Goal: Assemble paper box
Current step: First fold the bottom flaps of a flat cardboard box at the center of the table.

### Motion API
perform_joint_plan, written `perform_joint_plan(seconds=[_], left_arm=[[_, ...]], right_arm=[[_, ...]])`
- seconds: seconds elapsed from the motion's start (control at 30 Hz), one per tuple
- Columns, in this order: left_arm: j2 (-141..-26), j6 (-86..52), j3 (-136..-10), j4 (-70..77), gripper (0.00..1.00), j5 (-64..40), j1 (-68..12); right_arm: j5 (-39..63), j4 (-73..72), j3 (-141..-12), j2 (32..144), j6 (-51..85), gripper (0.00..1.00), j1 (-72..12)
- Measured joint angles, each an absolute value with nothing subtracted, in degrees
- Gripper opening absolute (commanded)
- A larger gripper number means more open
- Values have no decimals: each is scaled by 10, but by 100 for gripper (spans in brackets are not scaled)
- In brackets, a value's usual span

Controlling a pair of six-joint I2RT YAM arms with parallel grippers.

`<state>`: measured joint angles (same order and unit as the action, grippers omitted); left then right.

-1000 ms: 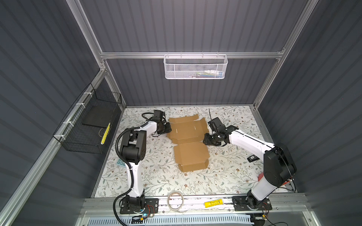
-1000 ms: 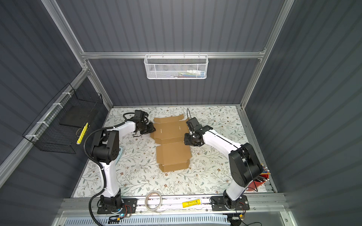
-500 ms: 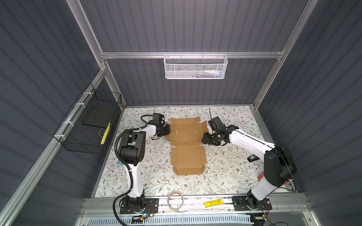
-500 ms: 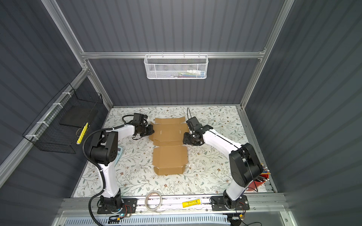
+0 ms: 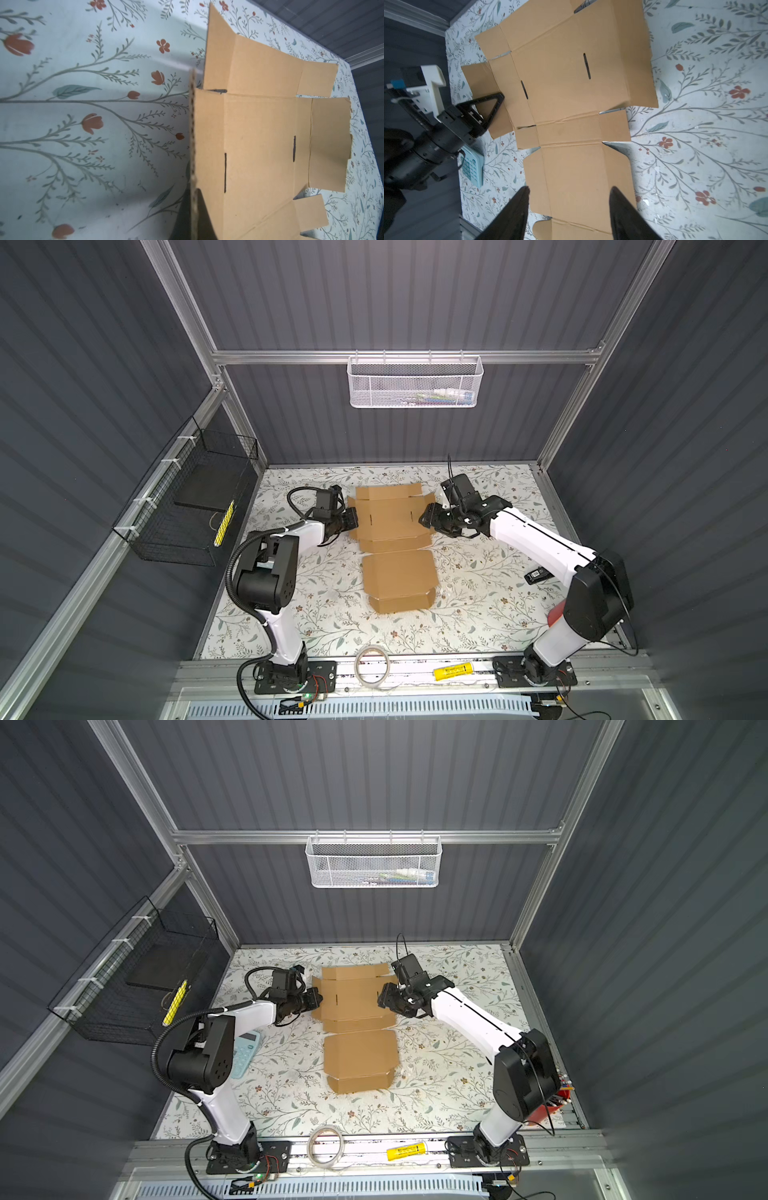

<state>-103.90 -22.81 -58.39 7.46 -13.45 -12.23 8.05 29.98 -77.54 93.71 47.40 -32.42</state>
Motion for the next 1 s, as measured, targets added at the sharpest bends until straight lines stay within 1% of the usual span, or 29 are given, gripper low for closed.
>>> perform_joint_plan(seconds=[0.27, 0.47, 0.7, 1.0], left_arm=[[-985, -250, -504, 180, 0, -105, -122], [-968, -253, -481, 242, 0, -100, -122], [-955, -260, -449, 287, 0, -101, -123], [-905, -242, -430, 297, 0, -101, -136]], right_arm=[[64, 280, -829, 963, 619, 69, -323], [63, 285, -922, 1031, 696, 71, -322], [73, 294, -986, 1092, 745, 74, -322], [76, 298, -1005, 1102, 766, 76, -316]])
